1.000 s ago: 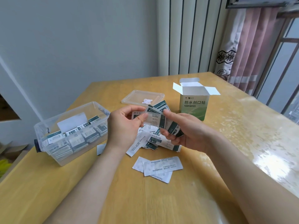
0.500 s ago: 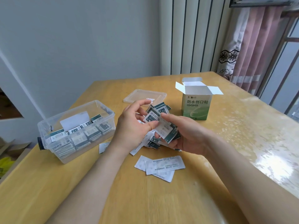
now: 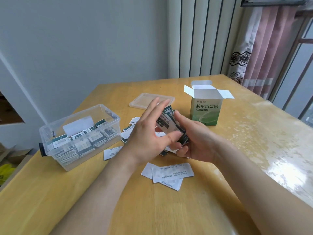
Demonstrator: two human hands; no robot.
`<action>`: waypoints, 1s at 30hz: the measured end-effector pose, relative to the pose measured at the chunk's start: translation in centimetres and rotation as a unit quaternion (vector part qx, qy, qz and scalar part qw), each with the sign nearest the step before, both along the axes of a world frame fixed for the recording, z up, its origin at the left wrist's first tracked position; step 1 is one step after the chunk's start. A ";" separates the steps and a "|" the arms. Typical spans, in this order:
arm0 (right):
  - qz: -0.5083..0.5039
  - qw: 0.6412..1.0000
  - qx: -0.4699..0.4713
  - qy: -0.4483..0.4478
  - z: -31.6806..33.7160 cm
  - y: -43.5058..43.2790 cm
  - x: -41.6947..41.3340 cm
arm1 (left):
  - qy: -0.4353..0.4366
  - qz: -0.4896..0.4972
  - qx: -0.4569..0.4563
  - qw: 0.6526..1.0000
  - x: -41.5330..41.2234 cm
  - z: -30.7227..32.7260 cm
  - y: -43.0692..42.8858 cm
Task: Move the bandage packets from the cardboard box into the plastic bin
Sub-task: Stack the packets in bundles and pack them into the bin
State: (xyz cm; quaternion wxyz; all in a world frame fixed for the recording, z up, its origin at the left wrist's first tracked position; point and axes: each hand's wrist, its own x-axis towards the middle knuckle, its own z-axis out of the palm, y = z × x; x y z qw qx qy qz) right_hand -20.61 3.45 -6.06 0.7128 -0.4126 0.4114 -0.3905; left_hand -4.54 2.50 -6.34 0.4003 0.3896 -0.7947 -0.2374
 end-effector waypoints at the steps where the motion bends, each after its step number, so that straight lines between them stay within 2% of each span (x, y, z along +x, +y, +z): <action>1: -0.007 1.000 -0.006 0.014 0.0 0.1 0.0 | -0.032 -0.006 0.007 0.999 -0.1 0.1 0.2; 4: 0.007 0.999 -0.023 0.039 0.1 0.3 0.2 | -0.102 0.001 -0.008 0.995 -0.9 -0.3 0.6; 9: -0.010 1.000 -0.012 0.026 0.0 0.2 0.5 | -0.109 0.044 -0.048 0.992 -1.1 -1.5 -0.2; 16: -0.050 0.998 -0.021 -0.028 0.6 0.4 1.0 | -0.060 0.044 -0.056 0.996 -1.5 -1.5 -0.1; 20: -0.057 0.996 -0.061 0.002 0.8 0.5 1.2 | -0.051 0.061 -0.072 0.994 -1.9 -1.4 0.3; 23: -0.053 0.995 -0.087 -0.020 0.7 0.4 1.3 | -0.047 0.086 -0.086 0.992 -1.9 -1.2 0.4; 30: 0.002 0.995 -0.097 0.026 0.7 0.2 0.2 | -0.013 0.085 -0.038 0.996 -1.0 -0.6 0.1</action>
